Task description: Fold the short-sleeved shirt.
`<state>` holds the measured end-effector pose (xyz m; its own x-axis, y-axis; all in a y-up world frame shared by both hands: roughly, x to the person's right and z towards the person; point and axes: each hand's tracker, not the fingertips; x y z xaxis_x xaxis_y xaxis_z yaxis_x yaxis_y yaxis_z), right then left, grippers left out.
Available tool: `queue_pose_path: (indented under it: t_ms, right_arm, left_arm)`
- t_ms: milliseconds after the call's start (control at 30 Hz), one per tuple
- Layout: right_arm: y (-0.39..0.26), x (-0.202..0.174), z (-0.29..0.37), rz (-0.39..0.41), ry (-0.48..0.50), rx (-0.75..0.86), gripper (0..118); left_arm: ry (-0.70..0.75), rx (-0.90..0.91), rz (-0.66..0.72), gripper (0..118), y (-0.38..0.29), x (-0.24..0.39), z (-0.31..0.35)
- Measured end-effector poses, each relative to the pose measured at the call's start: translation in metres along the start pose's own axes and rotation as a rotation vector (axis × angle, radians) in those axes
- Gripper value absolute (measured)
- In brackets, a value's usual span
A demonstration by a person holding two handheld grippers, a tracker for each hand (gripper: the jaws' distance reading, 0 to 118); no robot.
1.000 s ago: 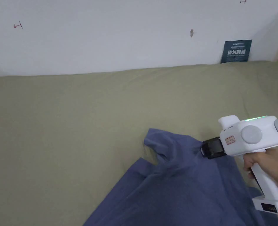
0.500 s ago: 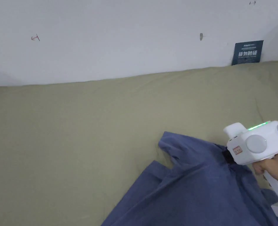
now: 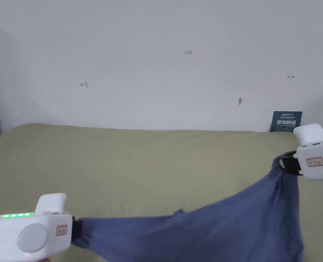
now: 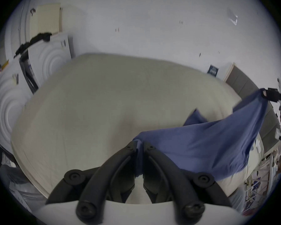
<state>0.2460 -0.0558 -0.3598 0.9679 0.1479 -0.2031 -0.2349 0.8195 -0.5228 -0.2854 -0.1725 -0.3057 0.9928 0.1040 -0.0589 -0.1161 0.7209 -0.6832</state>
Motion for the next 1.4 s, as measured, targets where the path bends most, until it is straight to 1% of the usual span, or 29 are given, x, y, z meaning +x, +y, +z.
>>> queue_pose_path:
  t_ms: [133,200,300,467,567,633,733,967,1067,1200,1400]
  right_arm:
    - [0.027,0.016,0.054,-0.032,-0.047,0.088,3]
    - [0.041,0.026,0.082,-0.056,-0.081,0.133,3]
    - [0.056,0.038,0.106,-0.077,-0.109,0.174,3]
    - [0.083,0.052,0.125,-0.098,-0.152,0.230,3]
    - [0.103,0.057,0.127,-0.125,-0.156,0.263,3]
    - [0.117,0.059,0.122,-0.141,-0.162,0.275,3]
    - [0.136,0.058,0.110,-0.143,-0.187,0.291,3]
    - [0.181,0.061,0.071,-0.190,-0.220,0.327,3]
    - [0.204,0.065,0.055,-0.182,-0.229,0.333,3]
    - [0.233,0.073,0.030,-0.174,-0.242,0.336,3]
    - [0.275,0.081,-0.003,-0.184,-0.241,0.378,3]
  left_arm:
    - [0.004,0.054,-0.007,7,0.060,0.017,0.032]
    - [0.040,0.113,-0.024,7,0.091,0.026,0.052]
    - [0.052,0.145,-0.031,7,0.127,0.037,0.077]
    - [0.105,0.240,-0.056,7,0.183,0.055,0.121]
    - [0.119,0.273,-0.068,7,0.210,0.062,0.139]
    - [0.126,0.274,-0.080,7,0.227,0.063,0.140]
    - [0.148,0.293,-0.083,7,0.245,0.067,0.146]
    - [0.197,0.350,-0.046,7,0.287,0.074,0.127]
    - [0.215,0.383,-0.023,7,0.307,0.076,0.113]
    - [0.229,0.370,-0.029,7,0.335,0.076,0.087]
    - [0.267,0.423,-0.020,7,0.375,0.079,0.059]
